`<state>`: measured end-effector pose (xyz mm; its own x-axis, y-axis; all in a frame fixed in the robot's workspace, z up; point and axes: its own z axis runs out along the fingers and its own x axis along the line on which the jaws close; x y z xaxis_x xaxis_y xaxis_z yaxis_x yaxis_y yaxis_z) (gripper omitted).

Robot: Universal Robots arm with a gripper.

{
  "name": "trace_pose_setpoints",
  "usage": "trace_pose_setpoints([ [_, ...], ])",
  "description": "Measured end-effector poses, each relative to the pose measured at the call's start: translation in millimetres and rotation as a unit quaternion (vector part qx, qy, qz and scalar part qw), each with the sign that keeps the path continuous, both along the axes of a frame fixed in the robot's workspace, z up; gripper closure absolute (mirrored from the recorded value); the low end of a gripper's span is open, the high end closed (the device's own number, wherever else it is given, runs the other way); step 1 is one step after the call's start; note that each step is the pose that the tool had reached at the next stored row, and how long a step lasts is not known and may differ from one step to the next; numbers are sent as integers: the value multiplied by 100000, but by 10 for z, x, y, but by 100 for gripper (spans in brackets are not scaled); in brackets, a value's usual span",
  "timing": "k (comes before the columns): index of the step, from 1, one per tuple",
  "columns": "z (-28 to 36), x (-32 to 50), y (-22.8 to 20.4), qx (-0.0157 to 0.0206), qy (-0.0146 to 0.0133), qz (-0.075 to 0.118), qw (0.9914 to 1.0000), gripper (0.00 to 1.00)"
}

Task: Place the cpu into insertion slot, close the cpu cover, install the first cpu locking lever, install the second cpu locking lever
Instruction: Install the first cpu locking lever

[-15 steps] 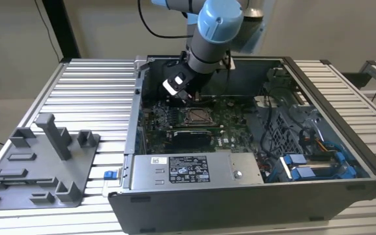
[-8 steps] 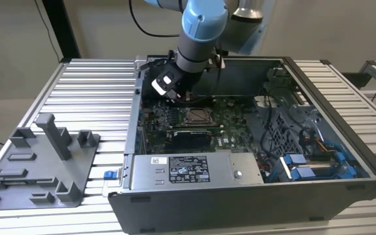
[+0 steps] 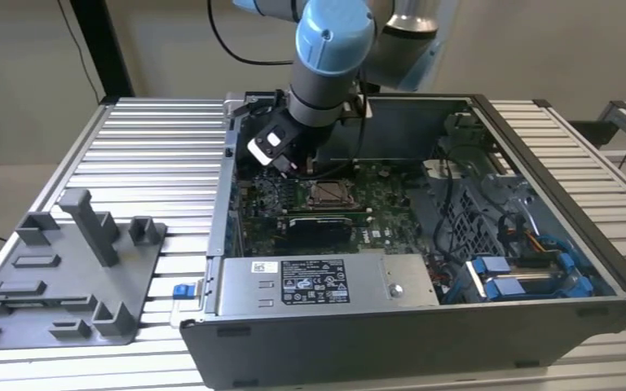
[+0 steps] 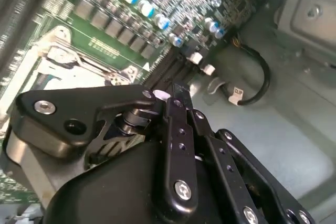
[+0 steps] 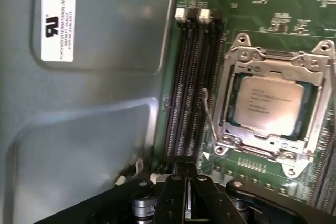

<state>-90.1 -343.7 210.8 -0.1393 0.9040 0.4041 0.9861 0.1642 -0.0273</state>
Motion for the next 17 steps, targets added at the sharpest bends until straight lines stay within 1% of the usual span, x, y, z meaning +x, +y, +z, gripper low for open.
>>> trace_pose_setpoints([
  [5,-19,7,-3,6,-18,13,100000,100],
  [10,-49,40,-7,8,-21,28,100000,100],
  [17,-103,47,-34,1,-14,29,100000,100],
])
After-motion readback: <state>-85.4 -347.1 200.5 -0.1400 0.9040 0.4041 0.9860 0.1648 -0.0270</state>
